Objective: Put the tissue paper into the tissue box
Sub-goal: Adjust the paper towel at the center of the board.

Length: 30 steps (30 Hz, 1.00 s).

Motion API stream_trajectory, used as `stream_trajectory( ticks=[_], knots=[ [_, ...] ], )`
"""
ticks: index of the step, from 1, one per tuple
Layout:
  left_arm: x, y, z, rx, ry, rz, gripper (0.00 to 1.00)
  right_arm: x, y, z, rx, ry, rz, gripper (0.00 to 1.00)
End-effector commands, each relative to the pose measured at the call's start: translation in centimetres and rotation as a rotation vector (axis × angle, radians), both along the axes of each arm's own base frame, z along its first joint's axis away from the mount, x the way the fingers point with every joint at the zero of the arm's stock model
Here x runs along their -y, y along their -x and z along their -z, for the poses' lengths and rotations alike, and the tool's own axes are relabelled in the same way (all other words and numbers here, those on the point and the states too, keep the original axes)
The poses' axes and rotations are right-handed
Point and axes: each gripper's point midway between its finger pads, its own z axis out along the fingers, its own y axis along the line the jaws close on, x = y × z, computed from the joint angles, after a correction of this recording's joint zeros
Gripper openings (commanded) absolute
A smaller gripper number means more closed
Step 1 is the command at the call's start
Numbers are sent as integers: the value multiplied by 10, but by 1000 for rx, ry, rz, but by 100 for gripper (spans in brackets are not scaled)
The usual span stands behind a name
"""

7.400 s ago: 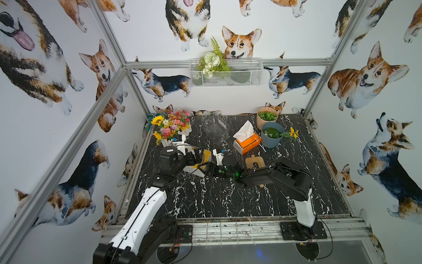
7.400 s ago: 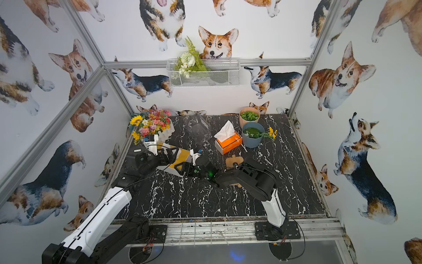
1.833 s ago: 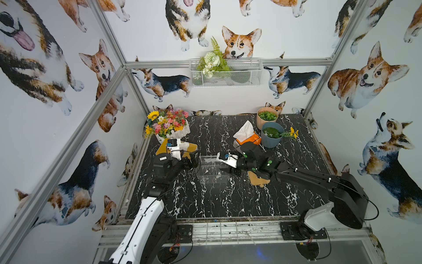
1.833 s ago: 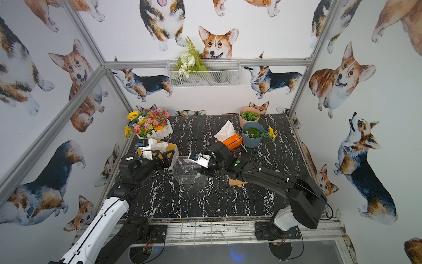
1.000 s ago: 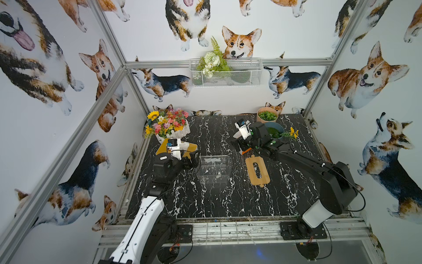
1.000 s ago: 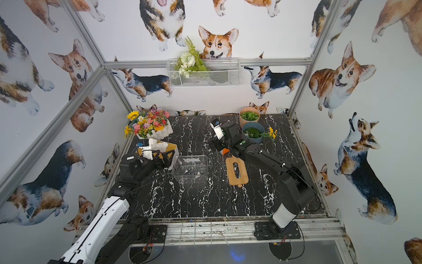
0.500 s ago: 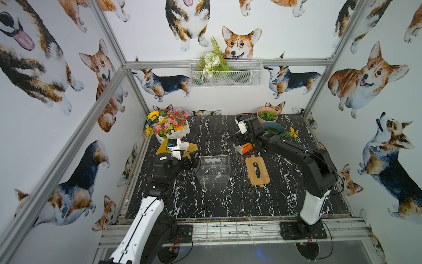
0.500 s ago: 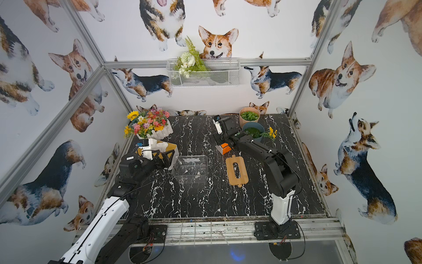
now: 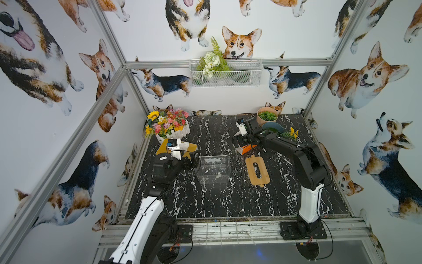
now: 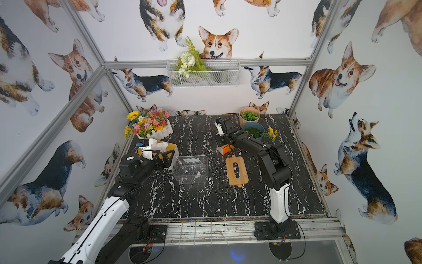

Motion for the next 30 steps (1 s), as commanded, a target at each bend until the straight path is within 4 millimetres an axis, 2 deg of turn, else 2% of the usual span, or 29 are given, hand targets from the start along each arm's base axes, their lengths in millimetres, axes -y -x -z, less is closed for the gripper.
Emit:
stream_trajectory(
  ticks=[1, 9, 14, 18, 21, 23, 26, 28, 30],
  knots=[
    [1, -1, -6, 20, 2, 6, 100, 1, 10, 15, -76, -7, 4, 100],
    [1, -2, -6, 19, 3, 6, 100, -14, 43, 32, -250, -139, -7, 100],
    [1, -2, -6, 19, 5, 5, 100, -36, 67, 34, -358, -257, -36, 100],
    [2, -3, -5, 16, 6, 7, 100, -60, 75, 5, -383, -415, -84, 100],
    [2, -3, -4, 13, 7, 9, 100, -67, 70, -34, -318, -492, -104, 100],
    [2, -2, -4, 15, 6, 9, 100, -61, 62, -58, -238, -479, -92, 100],
    [1, -2, -5, 20, 5, 8, 100, -42, 48, -86, -91, -376, -54, 100],
    [1, -1, -5, 19, 7, 8, 100, -28, 40, -94, -29, -292, -26, 100],
    [1, -1, -6, 20, 7, 8, 100, -15, 33, -93, -3, -208, -6, 100]
  ],
)
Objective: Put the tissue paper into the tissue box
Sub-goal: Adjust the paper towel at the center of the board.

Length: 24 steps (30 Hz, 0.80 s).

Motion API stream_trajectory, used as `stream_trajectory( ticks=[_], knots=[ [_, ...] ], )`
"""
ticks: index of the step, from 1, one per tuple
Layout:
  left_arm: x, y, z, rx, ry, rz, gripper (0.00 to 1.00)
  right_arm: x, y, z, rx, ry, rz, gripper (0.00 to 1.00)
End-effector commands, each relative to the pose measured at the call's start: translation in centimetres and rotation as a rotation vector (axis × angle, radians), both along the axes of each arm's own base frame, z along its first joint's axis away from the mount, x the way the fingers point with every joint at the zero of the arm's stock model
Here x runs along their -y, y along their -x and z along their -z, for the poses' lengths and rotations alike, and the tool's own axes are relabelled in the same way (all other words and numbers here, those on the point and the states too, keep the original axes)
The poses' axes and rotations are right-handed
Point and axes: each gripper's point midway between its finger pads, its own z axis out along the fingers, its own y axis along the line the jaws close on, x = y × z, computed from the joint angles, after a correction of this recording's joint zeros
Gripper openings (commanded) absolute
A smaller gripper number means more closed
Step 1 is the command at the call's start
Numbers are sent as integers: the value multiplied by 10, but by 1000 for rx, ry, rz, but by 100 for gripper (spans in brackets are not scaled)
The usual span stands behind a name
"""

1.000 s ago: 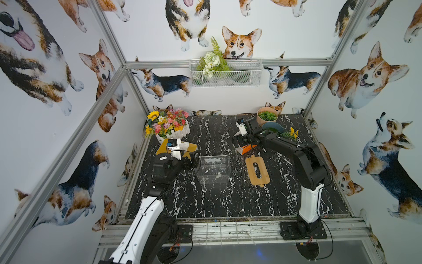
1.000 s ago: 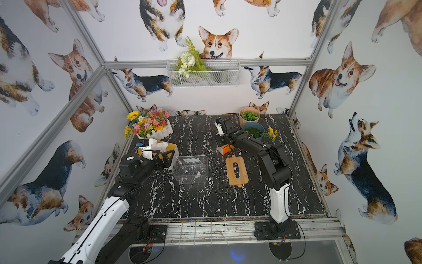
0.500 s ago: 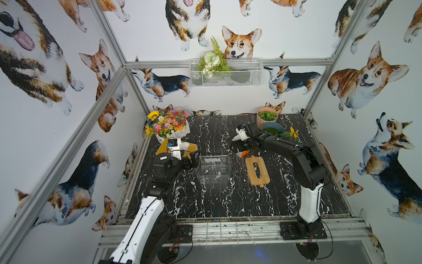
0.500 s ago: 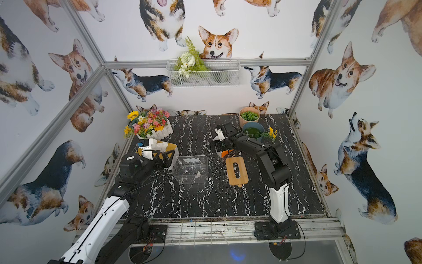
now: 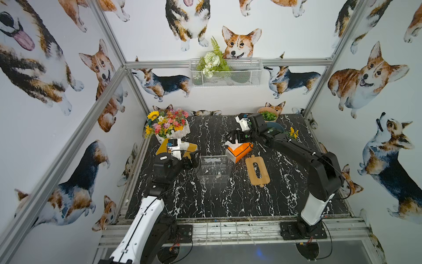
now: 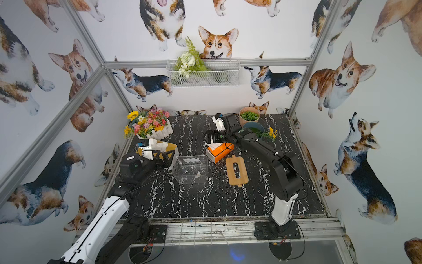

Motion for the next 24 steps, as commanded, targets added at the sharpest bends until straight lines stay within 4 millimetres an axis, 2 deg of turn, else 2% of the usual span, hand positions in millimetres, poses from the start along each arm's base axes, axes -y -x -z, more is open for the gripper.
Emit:
stream_trajectory(
  ticks=[1, 7, 11, 14, 18, 24],
  knots=[
    [1, -1, -7, 26, 6, 4, 100, 30, -12, 12, 39, 197, 61, 100],
    [0, -1, -6, 24, 5, 3, 100, 53, -37, 50, 12, 377, 85, 100],
    [0, -1, -6, 24, 4, 1, 100, 53, -45, 79, -33, 412, 62, 100],
    [0, -1, -5, 21, 3, 0, 100, 52, -45, 103, -90, 427, 39, 100],
    [0, -1, -6, 24, 2, 1, 100, 52, -38, 125, -144, 429, 14, 100],
    [0, -1, -6, 23, 3, 3, 100, 59, -19, 140, -246, 347, 25, 100]
  ],
)
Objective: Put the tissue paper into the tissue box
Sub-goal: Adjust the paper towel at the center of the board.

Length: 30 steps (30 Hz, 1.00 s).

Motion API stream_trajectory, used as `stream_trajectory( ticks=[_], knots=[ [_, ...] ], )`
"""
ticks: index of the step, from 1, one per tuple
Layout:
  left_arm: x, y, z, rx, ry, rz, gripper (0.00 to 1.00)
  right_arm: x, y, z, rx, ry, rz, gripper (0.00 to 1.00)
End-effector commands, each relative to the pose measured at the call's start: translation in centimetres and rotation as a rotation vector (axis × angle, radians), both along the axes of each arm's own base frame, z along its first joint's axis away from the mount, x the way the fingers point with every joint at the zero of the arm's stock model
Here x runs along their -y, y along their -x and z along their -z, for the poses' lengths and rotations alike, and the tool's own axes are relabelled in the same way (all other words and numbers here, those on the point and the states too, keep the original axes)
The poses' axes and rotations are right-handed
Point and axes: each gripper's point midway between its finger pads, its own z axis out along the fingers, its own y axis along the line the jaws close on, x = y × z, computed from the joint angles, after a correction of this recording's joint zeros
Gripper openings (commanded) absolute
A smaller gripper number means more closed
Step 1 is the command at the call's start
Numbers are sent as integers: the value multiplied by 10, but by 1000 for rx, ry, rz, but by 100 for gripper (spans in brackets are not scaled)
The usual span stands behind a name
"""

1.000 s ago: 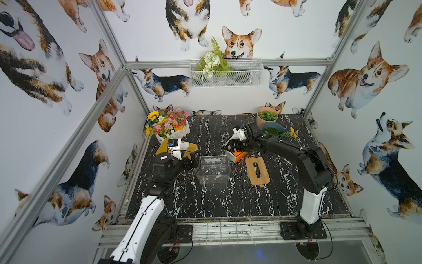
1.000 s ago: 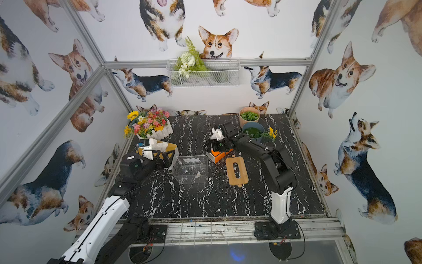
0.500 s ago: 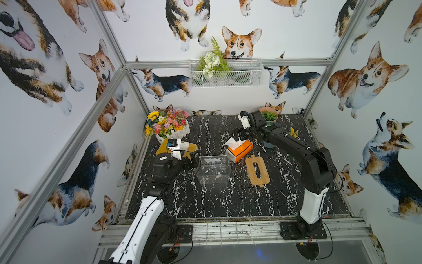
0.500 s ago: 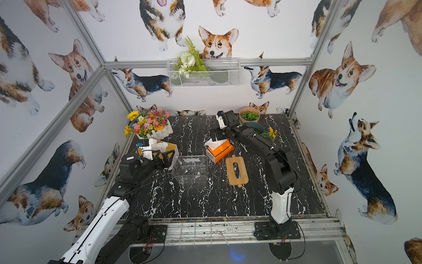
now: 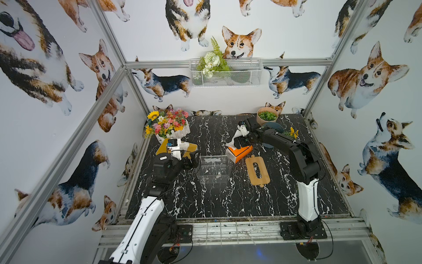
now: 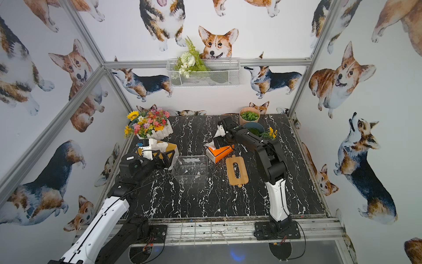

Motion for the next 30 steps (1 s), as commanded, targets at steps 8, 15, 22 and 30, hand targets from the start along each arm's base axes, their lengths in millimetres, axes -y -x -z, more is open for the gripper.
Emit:
stream_trajectory(
  ticks=[8, 15, 22, 30],
  knots=[
    [0, -1, -7, 24, 2, 1, 100, -5, 75, -11, -217, -272, 75, 100],
    [1, -1, -6, 21, 6, 4, 100, 2, 91, -72, -68, -352, 75, 100],
    [1, 0, -7, 27, 7, 3, 100, 29, 86, -61, -26, -143, 69, 100],
    [0, 0, -6, 22, 4, 1, 100, 31, 75, -21, -77, -90, 56, 95]
  ],
)
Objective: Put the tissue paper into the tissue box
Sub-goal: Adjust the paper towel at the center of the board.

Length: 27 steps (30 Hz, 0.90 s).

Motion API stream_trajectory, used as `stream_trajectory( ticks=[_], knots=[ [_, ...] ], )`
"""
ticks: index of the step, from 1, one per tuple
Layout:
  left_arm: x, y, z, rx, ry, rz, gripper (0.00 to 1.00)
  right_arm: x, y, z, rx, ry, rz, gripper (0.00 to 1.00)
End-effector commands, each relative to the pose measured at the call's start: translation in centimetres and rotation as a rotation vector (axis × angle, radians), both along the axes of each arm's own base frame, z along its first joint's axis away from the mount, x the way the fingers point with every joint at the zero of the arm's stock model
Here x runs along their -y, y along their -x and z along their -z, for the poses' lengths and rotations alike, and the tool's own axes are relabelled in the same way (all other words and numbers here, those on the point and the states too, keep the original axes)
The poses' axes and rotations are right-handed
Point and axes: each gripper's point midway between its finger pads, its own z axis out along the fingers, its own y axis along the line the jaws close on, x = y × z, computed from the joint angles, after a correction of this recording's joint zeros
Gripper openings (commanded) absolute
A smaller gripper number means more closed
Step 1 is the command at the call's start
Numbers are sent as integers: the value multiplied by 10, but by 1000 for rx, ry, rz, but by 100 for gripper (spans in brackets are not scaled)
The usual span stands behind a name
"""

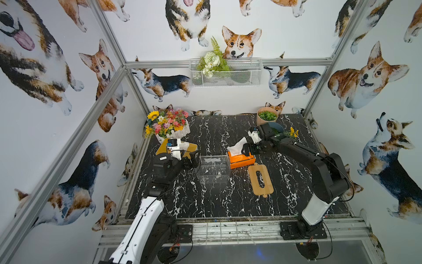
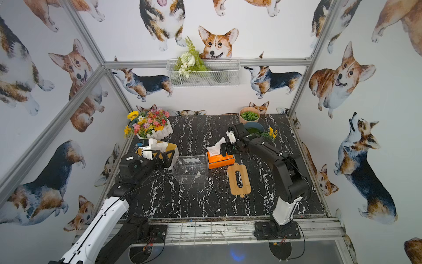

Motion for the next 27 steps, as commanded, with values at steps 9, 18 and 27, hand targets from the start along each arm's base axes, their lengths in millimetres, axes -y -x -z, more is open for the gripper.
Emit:
stream_trajectory(
  ticks=[9, 18, 27],
  knots=[
    [0, -1, -4, 20, -4, 0, 100, -4, -4, 22, -48, -103, -12, 68],
    [0, -1, -3, 17, -3, 0, 100, 1, 7, 22, -61, -183, -5, 44],
    [0, -1, -3, 16, -3, 1, 100, -2, 6, -23, 43, -246, -2, 26]
  ],
)
